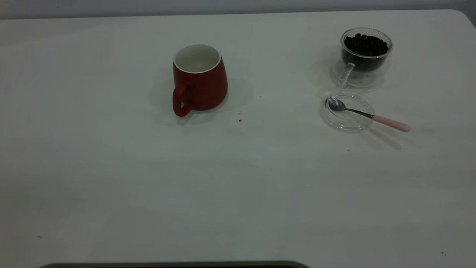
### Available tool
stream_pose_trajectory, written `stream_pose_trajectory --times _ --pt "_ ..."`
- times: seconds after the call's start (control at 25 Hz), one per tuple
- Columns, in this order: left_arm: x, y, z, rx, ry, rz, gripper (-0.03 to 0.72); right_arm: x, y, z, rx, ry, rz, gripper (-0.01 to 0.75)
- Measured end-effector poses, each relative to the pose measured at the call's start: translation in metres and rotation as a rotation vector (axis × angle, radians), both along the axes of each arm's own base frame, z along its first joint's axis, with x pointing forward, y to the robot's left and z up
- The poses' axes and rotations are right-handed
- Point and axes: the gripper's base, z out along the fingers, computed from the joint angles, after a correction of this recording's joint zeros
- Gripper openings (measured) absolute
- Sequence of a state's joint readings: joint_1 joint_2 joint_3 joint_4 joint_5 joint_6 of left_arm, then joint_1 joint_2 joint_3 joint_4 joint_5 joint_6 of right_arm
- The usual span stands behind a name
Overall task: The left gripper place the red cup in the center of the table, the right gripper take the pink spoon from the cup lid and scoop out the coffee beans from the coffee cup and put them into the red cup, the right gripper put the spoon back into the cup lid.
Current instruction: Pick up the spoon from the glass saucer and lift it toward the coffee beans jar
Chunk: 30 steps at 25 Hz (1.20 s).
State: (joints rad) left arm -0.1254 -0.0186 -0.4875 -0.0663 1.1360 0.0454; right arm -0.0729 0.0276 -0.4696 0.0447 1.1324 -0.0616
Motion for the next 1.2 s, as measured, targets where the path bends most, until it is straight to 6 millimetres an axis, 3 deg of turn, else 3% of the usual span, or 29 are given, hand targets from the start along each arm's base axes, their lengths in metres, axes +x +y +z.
stream_pose_trajectory --times 0.96,1.2 --pt "0.0004 0.0025 -0.0001 -0.011 0.003 0.045 0.569 0.0005 0.0038 0.0008 0.039 -0.010 0.024 0.312" --pt "0.0004 0.0025 -0.0001 -0.011 0.003 0.045 0.569 0.0031 0.0072 0.0094 0.116 -0.057 0.019 0.313"
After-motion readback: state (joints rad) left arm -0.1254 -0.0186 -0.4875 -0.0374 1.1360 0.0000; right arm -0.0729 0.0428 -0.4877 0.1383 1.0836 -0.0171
